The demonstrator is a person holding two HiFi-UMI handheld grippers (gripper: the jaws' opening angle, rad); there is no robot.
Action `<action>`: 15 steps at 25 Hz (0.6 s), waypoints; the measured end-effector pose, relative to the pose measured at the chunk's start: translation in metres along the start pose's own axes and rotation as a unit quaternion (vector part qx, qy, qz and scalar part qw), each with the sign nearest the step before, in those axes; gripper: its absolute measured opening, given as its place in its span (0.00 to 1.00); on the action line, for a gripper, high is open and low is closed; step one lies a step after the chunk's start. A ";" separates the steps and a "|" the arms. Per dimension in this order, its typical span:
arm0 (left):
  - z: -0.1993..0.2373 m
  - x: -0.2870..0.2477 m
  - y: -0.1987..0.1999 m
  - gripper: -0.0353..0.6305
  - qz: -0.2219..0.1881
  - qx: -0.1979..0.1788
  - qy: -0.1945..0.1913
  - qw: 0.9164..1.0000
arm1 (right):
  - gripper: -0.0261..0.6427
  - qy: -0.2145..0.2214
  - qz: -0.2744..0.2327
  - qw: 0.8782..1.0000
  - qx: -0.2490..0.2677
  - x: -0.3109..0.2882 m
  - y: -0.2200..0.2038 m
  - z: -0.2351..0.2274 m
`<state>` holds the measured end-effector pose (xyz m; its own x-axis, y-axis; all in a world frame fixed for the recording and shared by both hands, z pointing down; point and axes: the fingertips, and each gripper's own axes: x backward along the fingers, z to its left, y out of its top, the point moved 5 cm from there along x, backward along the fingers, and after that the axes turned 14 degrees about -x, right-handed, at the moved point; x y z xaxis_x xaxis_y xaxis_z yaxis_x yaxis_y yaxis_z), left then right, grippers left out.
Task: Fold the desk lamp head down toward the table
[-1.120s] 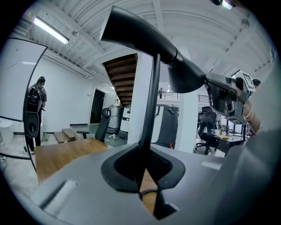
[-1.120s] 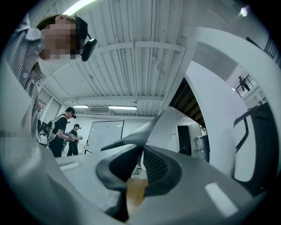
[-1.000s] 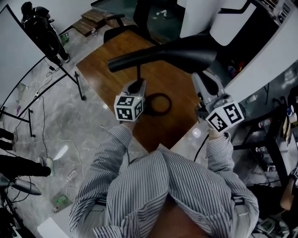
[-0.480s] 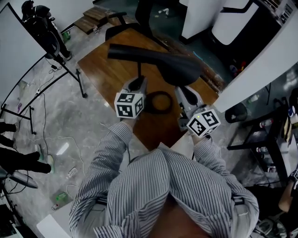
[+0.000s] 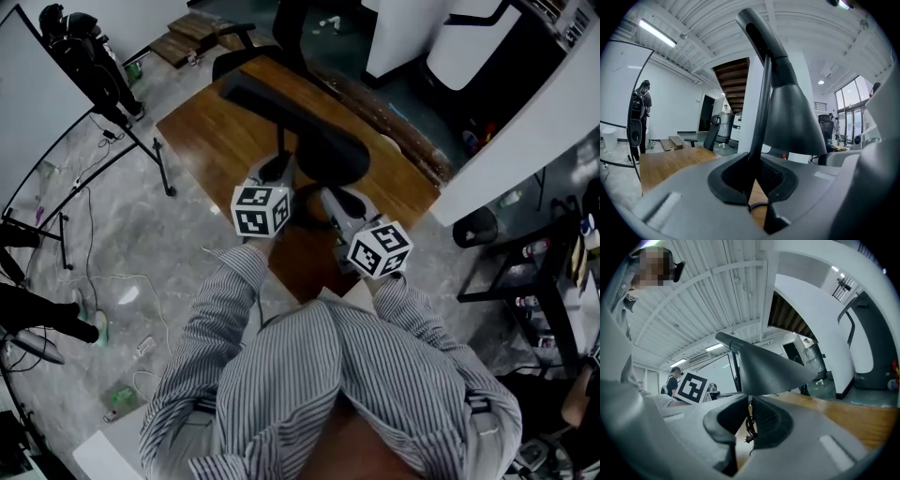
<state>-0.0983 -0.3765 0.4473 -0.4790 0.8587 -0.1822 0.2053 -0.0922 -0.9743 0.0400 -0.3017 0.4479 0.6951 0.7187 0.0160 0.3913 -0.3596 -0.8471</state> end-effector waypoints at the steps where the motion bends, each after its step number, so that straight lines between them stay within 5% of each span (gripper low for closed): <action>1: 0.001 0.000 0.000 0.11 0.000 0.000 0.000 1.000 | 0.08 0.002 0.002 1.000 0.000 -0.001 0.000 0.000; 15: -0.005 0.014 0.000 0.15 0.011 -0.016 0.045 0.999 | 0.08 -0.022 0.030 0.999 0.017 0.007 -0.014 0.009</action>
<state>-0.1008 -0.3620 0.4451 -0.3961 0.8984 -0.1897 0.2435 -0.0964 -0.9651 0.0343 -0.2866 0.4550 0.6891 0.7223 -0.0579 0.3287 -0.3829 -0.8633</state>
